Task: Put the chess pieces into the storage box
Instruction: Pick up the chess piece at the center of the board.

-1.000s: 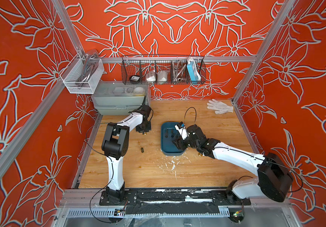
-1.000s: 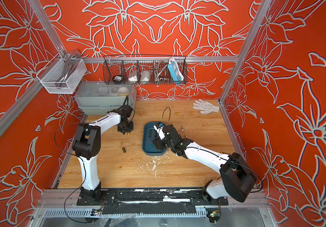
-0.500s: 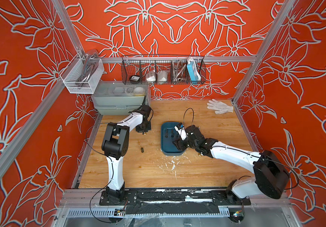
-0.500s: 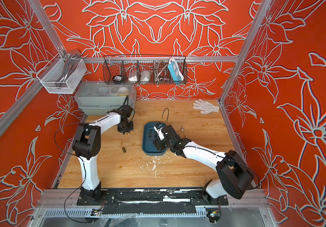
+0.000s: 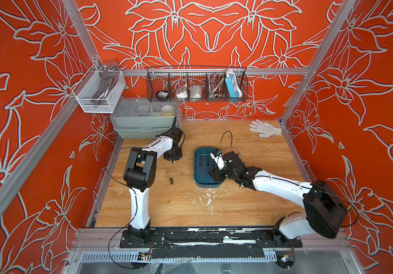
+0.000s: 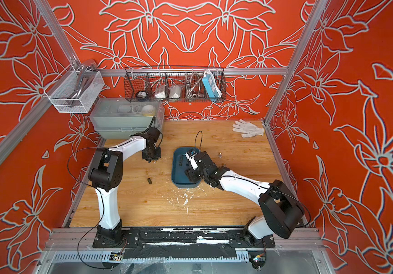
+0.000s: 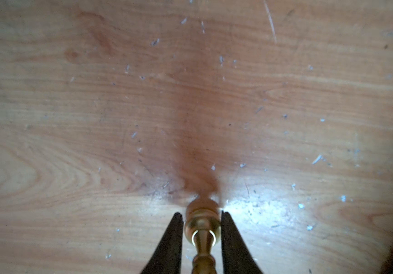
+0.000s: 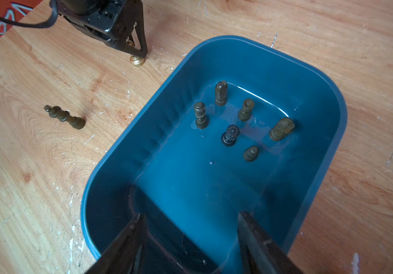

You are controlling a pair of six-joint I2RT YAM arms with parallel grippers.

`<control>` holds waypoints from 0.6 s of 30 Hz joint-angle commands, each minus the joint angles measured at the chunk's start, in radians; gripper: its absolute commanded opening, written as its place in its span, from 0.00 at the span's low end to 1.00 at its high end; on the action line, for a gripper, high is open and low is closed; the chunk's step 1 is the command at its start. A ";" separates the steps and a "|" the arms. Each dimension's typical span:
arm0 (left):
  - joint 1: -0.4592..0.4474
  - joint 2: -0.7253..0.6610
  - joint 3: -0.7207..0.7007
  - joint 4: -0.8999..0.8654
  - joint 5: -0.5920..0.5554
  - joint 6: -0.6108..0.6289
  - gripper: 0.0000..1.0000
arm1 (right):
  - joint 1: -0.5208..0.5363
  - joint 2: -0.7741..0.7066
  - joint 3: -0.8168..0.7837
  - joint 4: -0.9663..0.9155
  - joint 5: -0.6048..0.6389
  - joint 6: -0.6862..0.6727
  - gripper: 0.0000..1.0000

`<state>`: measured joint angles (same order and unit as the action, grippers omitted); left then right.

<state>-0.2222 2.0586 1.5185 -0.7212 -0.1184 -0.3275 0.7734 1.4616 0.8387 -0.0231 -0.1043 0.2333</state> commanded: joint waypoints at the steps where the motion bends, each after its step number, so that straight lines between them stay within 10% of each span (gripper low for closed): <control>1: 0.004 0.015 0.006 -0.009 -0.013 0.008 0.21 | 0.004 0.008 0.027 -0.015 0.021 0.002 0.65; 18: 0.004 -0.012 -0.010 -0.003 -0.017 0.009 0.10 | 0.005 0.036 0.037 -0.022 0.029 0.004 0.65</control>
<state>-0.2214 2.0590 1.5185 -0.7155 -0.1230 -0.3256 0.7734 1.4876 0.8410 -0.0246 -0.1017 0.2337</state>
